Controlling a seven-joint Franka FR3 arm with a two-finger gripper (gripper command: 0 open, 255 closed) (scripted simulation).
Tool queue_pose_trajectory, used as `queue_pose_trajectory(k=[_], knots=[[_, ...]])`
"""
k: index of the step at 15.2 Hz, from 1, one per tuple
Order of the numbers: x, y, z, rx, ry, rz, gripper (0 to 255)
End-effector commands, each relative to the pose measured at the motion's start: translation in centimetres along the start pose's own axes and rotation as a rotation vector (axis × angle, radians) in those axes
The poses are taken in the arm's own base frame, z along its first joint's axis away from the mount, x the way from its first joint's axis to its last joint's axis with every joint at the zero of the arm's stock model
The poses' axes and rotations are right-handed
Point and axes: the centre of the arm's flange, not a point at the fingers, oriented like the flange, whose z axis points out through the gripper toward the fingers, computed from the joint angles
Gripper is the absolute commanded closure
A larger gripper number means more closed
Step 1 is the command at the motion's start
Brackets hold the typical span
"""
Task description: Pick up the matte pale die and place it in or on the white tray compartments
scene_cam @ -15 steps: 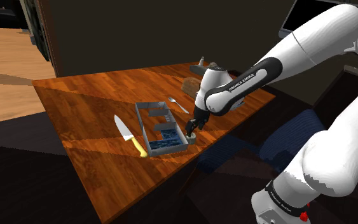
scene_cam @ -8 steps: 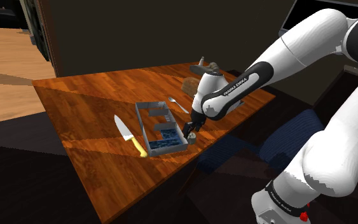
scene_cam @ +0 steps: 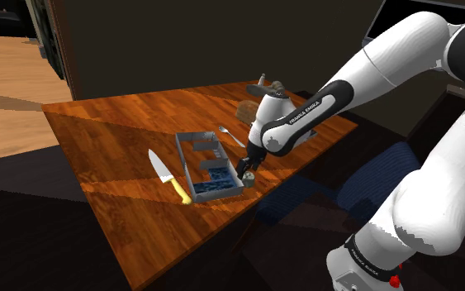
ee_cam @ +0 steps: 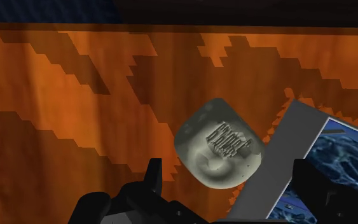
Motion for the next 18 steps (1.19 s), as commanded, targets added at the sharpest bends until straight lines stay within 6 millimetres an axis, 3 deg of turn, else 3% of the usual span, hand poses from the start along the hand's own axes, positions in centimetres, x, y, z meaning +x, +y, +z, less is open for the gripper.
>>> queue_pose_trajectory(k=[1,4,5,10,18], knots=[[-0.8,0.3,3.3,-0.002,-0.03,0.011,255],[-1.6,0.7,2.5,-0.001,-0.03,0.011,255],[-1.5,-0.1,2.1,-0.002,-0.03,0.011,255],[-0.8,0.2,2.9,-0.002,-0.03,0.011,255],[-0.7,0.2,-1.4,-0.002,-0.03,0.011,255]])
